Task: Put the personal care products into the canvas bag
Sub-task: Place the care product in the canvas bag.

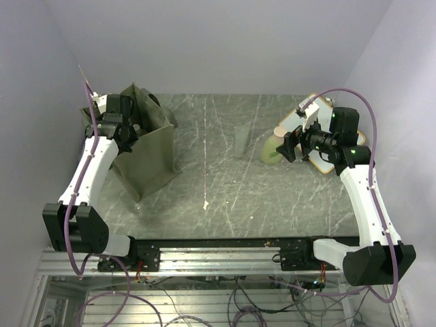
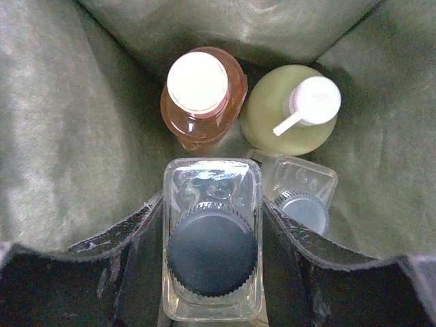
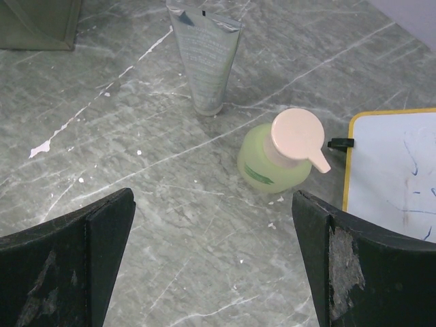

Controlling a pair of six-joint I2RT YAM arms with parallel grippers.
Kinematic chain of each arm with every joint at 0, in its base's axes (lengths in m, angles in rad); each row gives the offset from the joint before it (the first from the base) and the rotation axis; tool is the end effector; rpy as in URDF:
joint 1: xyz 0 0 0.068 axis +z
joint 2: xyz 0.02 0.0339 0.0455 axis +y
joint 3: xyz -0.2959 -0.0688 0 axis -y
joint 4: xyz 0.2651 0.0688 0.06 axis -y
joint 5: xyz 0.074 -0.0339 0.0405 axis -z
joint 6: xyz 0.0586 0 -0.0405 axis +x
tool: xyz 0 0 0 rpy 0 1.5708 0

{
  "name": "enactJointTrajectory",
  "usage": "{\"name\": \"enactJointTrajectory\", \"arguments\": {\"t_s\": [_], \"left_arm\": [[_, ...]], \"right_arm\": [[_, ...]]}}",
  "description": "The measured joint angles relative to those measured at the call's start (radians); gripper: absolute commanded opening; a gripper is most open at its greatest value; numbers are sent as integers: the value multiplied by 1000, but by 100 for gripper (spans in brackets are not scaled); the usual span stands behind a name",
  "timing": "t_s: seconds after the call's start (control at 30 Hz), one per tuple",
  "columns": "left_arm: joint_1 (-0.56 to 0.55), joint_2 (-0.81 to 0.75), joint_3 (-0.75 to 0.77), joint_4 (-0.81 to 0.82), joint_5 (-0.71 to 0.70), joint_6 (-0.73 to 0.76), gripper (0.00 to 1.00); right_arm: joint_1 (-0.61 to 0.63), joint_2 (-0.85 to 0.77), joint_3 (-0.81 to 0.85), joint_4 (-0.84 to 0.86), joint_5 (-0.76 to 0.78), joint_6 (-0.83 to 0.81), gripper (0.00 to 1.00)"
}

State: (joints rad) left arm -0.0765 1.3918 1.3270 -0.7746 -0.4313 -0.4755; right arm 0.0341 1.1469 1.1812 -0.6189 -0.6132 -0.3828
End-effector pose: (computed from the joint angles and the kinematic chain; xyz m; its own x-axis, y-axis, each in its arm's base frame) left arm 0.3217 -0.0001 0.3527 -0.5641 -0.3738 -0.7362 -0.5255 0.8503 -0.0291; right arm 0.2616 0.0427 0.3850 -0.3221 -0.3166 -0.8922 -0.6768 0.7360 -0.0169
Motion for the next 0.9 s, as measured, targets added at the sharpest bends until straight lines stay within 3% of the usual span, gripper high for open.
{"name": "enactJointTrajectory", "arguments": {"t_s": [0.9], "left_arm": [[4,72,-96,91,80,18,35]], "right_arm": [[0,0,-12,1,0,-3,100]]}}
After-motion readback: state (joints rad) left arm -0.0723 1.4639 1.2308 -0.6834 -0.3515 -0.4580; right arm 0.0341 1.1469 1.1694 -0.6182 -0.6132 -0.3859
